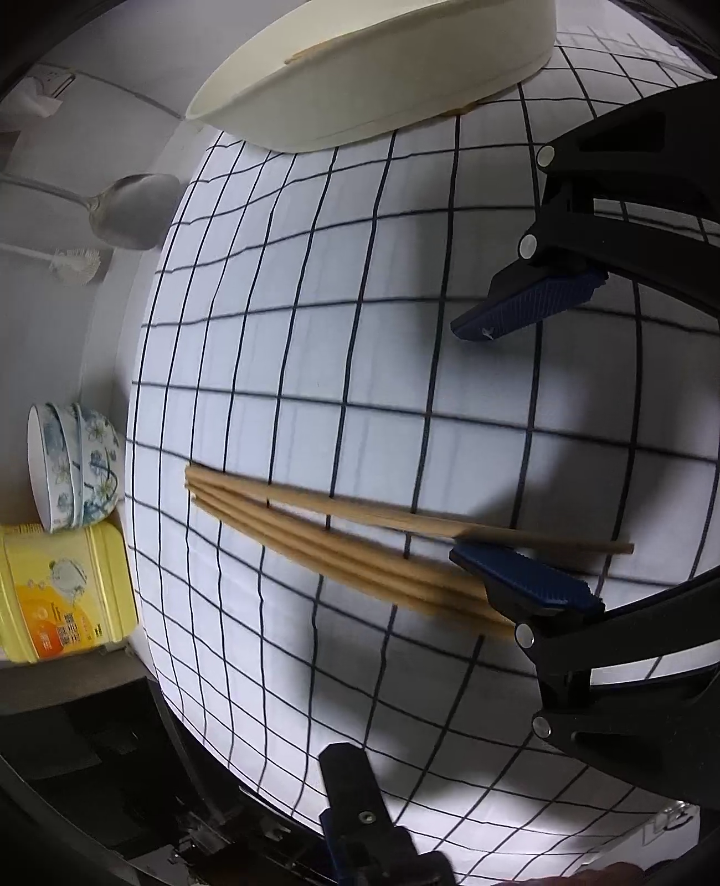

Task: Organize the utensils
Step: 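Lower the right tool and close it on one wooden chopstick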

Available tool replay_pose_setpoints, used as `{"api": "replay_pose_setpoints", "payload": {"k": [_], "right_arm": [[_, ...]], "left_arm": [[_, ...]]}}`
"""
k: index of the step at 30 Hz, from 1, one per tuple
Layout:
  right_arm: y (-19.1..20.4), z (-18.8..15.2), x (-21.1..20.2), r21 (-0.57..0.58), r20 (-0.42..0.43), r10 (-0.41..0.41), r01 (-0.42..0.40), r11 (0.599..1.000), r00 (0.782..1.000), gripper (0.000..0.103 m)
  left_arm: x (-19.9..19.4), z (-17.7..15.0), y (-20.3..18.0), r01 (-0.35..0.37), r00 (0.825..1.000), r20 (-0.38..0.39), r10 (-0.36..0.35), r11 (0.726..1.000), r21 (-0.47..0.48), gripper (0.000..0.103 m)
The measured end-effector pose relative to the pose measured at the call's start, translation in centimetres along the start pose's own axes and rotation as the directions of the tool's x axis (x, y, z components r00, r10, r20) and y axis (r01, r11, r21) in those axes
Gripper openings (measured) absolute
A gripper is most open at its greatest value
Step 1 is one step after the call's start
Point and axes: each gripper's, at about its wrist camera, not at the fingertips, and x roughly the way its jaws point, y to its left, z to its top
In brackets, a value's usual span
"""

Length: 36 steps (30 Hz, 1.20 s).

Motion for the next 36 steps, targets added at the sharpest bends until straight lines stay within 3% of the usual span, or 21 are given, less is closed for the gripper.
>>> {"api": "replay_pose_setpoints", "payload": {"k": [14, 21, 36], "right_arm": [[-5.5, 0.0, 0.3, 0.091, 0.002, -0.011, 0.010, 0.996, 1.000, 0.072], [-5.3, 0.2, -0.6, 0.072, 0.035, 0.012, -0.015, 0.997, 0.999, 0.072], [-5.8, -0.3, -0.1, 0.096, 0.020, 0.012, -0.014, 0.995, 1.000, 0.072]], "left_arm": [[2.8, -0.4, -4.4, 0.050, 0.998, -0.047, -0.044, 0.991, 0.126, 0.095], [4.1, -0.6, -4.7, 0.040, 0.996, -0.090, -0.028, 0.990, 0.132, 0.095], [4.7, -0.4, -5.7, 0.014, 0.998, -0.068, -0.004, 0.989, 0.148, 0.097]]}}
